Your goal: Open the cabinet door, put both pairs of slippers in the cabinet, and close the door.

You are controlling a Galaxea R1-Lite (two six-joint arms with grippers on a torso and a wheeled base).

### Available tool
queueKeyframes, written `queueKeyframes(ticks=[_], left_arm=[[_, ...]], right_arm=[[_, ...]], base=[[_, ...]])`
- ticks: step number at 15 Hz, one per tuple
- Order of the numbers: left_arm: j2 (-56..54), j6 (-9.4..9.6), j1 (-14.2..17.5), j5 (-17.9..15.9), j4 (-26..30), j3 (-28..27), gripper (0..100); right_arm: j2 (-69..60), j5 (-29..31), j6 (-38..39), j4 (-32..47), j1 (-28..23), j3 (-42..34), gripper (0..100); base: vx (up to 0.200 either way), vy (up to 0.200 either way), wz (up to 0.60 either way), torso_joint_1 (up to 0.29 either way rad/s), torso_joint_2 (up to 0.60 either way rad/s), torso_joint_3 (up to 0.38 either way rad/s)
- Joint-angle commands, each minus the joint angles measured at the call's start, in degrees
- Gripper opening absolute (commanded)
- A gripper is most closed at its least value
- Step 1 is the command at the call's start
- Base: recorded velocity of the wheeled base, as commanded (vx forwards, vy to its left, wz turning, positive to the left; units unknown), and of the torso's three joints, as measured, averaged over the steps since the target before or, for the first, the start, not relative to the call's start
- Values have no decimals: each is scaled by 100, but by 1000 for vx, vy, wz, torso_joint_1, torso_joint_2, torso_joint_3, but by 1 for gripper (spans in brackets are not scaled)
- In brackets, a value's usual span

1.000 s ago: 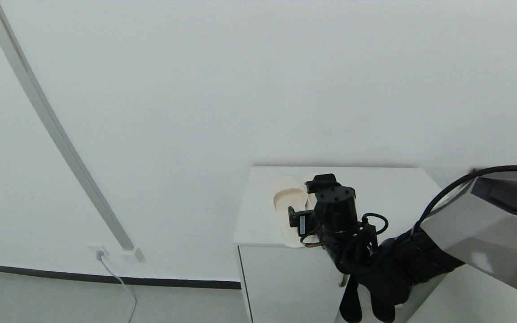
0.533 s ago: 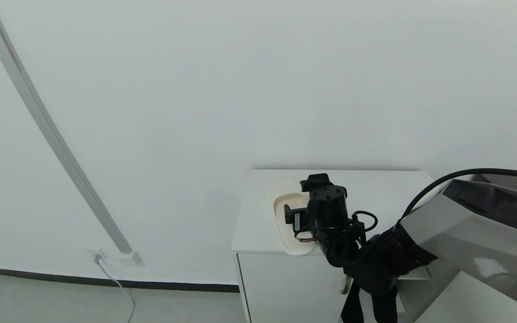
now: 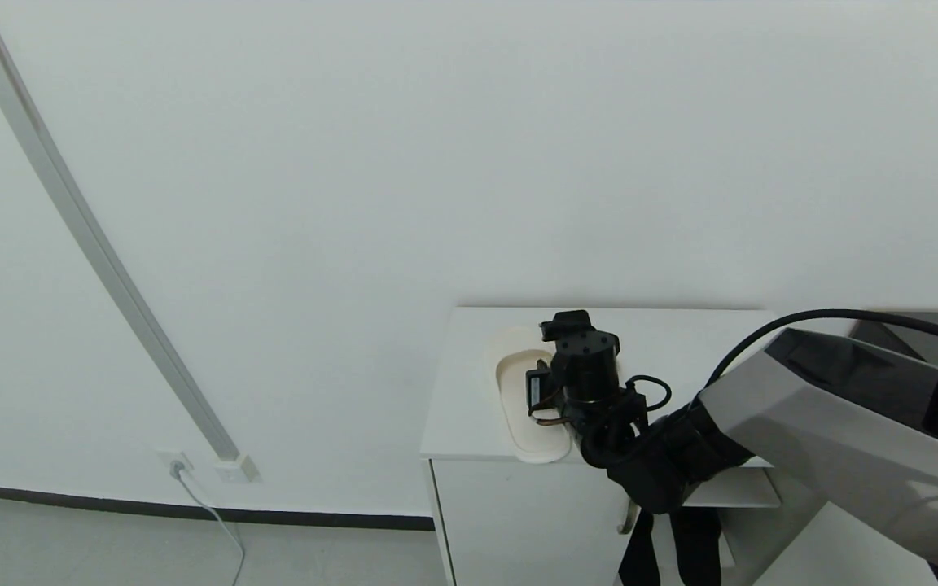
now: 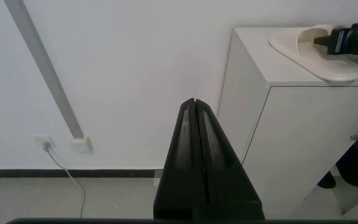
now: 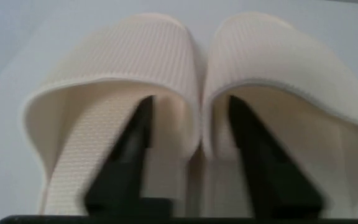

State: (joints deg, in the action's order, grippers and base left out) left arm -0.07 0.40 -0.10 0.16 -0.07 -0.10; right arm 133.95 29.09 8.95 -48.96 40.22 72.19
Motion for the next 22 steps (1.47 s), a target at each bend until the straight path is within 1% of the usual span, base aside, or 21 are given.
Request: queueKeyframes(ticks=[1,4,6,8,11,13,14,15,16,20,22], left_arm=[[7,4,1,2,-1,1,0],[7,-5,1,-7,-1,1,0],[7,4,1,-7,-1,1,0],[7,21,1,-7,-1,1,0],[7,4,1,-16,-1,10,0],[7,13,1,-33,-1,1,0],[7,13,1,-33,-1,1,0],[7,13,1,-42,-1,1,0],[7,4,10,-42,-1,1,0],[7,13,1,-51,7,1,0],[7,13,1,-51,7,1,0]], right_arm=[[8,-8,2,-9,-5,5,0],[-88,27,-7,-17,-5,-30,0],[-387,36,-104,-35,65,-258,0],[-994,36,-121,-35,250,-812,0],[-2031,36,-121,-35,584,-1893,0],[-2549,27,-95,-44,637,-2552,0],[-2831,-8,-77,-96,663,-3036,0],[-2936,-52,-69,-149,680,-3264,0],[-2866,-149,-77,-184,698,-3326,0],[-2848,-149,-51,-211,768,-3396,0],[-2839,-140,-60,-211,786,-3378,0]], base=[[0,0,0,0,0,0],[0,0,0,0,0,0],[0,0,0,0,0,0],[0,0,0,0,0,0],[0,0,0,0,0,0],[0,0,0,0,0,0],[0,0,0,0,0,0],[0,0,0,0,0,0],[0,0,0,0,0,0],[0,0,0,0,0,0],[-200,0,0,2,7,7]])
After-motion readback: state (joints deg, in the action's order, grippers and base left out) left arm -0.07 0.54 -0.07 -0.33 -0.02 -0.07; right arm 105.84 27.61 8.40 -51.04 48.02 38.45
